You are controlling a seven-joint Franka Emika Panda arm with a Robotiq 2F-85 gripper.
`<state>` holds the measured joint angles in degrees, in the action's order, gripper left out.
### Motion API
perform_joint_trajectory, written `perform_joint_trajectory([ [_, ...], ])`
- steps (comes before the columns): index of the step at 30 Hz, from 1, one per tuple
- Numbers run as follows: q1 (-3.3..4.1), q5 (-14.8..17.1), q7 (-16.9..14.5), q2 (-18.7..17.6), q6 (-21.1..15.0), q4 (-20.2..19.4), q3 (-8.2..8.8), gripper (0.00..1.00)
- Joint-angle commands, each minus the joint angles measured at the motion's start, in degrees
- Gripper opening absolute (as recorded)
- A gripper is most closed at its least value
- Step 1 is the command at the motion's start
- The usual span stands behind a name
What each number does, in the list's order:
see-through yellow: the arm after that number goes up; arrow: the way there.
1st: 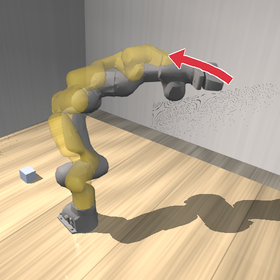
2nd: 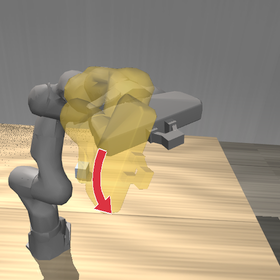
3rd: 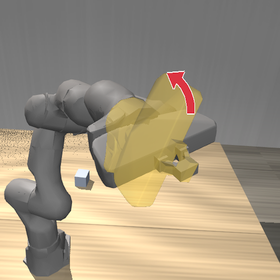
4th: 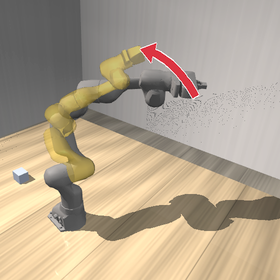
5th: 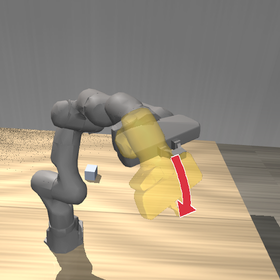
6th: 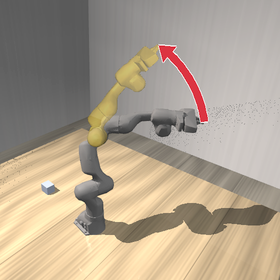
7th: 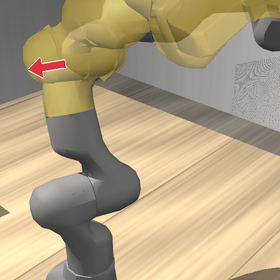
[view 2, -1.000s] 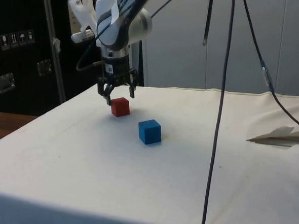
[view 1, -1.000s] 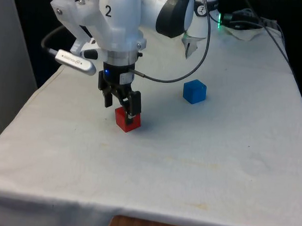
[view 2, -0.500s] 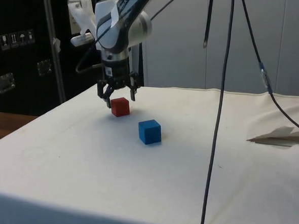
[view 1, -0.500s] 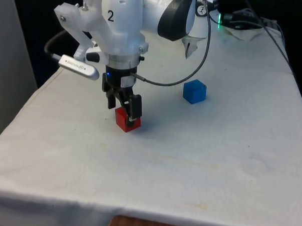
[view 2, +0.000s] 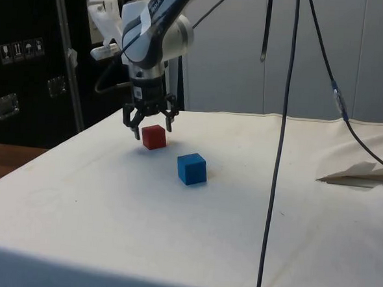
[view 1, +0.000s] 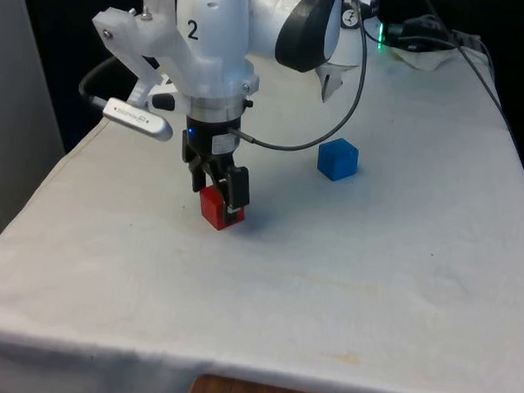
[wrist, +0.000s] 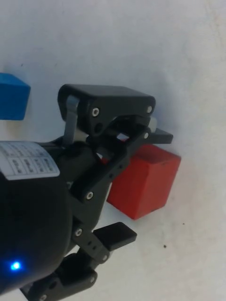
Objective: Stack the two cubes.
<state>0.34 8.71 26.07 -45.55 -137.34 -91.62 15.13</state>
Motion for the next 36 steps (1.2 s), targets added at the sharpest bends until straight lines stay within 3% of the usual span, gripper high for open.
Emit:
perform_joint_trajectory([
  [1, -0.46, 0.7, -0.7, -0.1, -0.3, 0.2, -0.69, 1.00],
  [4, -0.52, 1.1, -1.3, 0.0, -0.4, 0.2, -0.80, 1.00],
  [5, 0.00, 0.6, -0.7, 0.0, 0.0, 0.1, -0.06, 1.00],
  [6, -0.52, 1.3, -1.5, 0.0, -0.4, 0.2, -0.80, 1.00],
  [12, -0.23, 1.4, -2.2, -0.2, -0.1, 0.4, -0.40, 1.00],
  [14, 0.00, 1.1, -1.9, 0.0, 0.0, 0.2, -0.11, 0.89],
  [15, -0.17, 1.3, -2.2, -0.2, 0.0, 0.5, -0.34, 0.89],
  [19, -0.11, 1.2, -2.2, -0.2, 0.1, 0.5, -0.29, 0.46],
  [20, -0.11, 1.2, -2.2, -0.2, 0.1, 0.5, -0.23, 0.24],
  [22, -0.06, 1.1, -2.2, -0.2, 0.1, 0.5, -0.23, 0.03],
  [31, -0.06, 1.1, -2.2, -0.2, 0.1, 0.5, -0.17, 0.02],
  [36, 0.17, 0.8, -2.2, 1.5, 1.8, 0.6, 0.17, 0.02],
])
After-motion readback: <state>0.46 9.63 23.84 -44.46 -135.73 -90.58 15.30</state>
